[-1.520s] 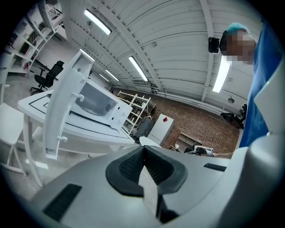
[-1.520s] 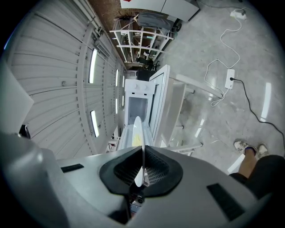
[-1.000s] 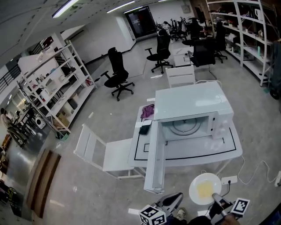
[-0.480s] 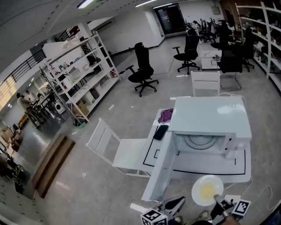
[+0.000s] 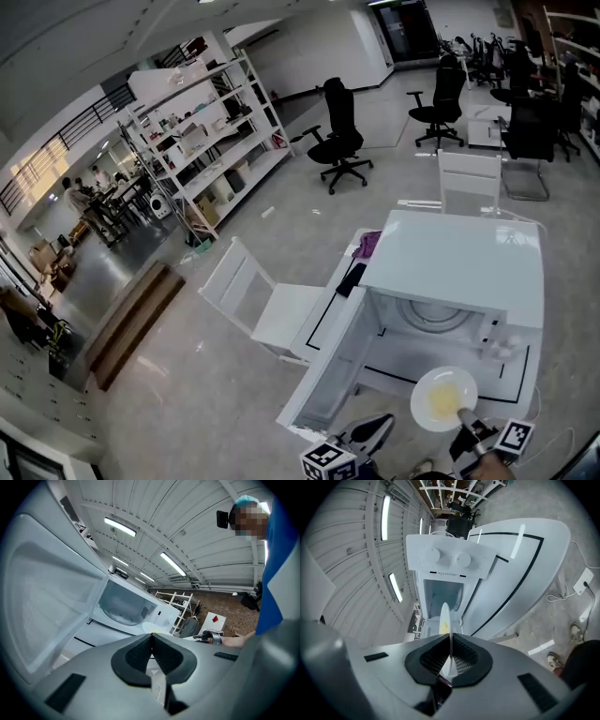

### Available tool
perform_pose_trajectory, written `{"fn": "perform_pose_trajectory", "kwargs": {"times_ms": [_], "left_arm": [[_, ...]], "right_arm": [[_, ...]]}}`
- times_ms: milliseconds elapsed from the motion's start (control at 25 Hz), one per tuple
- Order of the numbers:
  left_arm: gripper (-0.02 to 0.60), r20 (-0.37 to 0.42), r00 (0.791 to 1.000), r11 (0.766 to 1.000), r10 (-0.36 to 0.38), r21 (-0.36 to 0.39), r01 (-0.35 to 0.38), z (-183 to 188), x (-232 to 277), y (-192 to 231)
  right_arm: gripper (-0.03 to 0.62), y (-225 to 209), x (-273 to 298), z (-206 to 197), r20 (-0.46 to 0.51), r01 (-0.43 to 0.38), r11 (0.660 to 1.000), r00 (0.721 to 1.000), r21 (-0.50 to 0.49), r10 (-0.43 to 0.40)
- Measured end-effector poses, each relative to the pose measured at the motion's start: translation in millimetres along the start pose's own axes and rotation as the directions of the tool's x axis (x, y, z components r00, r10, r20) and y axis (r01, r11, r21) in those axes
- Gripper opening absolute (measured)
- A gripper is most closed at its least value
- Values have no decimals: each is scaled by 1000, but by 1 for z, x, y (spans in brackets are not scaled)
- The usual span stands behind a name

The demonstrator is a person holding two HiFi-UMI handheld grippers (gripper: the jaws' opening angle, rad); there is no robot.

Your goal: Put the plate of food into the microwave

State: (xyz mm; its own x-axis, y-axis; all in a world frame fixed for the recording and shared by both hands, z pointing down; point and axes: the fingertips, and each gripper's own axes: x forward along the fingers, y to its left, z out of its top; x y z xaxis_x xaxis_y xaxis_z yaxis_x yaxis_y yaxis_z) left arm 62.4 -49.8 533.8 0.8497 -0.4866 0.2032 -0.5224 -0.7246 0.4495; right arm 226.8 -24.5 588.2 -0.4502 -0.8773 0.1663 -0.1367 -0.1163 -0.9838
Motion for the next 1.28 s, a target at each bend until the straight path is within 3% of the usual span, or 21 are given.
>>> {"fn": "perform_pose_trajectory", "kwargs": {"times_ms": [320,1280], "left_arm": [[3,6,999,999,39,1,-39,8,37,7],[3,13,999,999,36,13,-36,53,77,86]], "right_arm": [[6,-7,21,35,4,7,1000,1000,4,-7],[6,-4,120,62,132,49,998,990,41,-54]]}}
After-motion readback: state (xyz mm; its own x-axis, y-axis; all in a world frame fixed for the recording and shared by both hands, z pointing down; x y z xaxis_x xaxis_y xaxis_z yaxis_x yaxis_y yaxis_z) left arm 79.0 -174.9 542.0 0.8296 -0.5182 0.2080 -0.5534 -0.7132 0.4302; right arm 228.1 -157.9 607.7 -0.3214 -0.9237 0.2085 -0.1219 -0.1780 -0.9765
